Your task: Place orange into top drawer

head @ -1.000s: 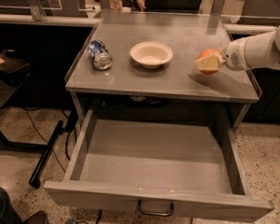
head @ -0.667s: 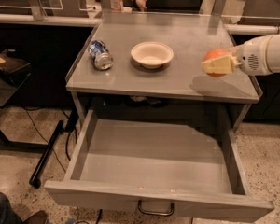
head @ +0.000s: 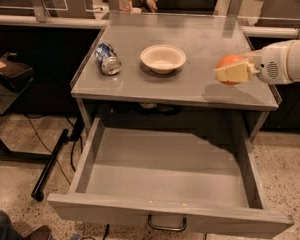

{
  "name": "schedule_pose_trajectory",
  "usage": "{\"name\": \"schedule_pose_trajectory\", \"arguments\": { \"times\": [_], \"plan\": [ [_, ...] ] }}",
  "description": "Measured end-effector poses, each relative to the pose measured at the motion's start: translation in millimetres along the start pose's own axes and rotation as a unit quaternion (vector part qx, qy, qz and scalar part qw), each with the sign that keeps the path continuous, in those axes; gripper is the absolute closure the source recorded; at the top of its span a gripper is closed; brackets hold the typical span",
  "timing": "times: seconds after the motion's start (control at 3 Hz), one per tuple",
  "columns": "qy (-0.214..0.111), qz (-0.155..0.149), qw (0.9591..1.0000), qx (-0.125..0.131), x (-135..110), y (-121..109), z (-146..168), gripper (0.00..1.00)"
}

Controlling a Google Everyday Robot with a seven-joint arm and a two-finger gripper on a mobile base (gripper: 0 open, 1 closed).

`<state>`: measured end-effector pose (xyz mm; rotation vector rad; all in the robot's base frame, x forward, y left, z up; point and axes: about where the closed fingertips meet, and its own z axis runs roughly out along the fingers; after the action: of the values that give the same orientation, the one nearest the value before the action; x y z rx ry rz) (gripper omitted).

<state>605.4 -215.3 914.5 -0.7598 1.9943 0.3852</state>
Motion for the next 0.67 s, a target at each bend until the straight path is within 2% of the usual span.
{"name": "schedule_pose_trajectory", "arguments": {
  "times": [0.33,0.67],
  "plan": [
    [0.001,0.004,0.9998,-0.019,14.1,32.7,-15.2,1.0],
    [0.016,0.024,0.9983,-0.051,42.0,69.0,-19.6,1.0]
  ]
}}
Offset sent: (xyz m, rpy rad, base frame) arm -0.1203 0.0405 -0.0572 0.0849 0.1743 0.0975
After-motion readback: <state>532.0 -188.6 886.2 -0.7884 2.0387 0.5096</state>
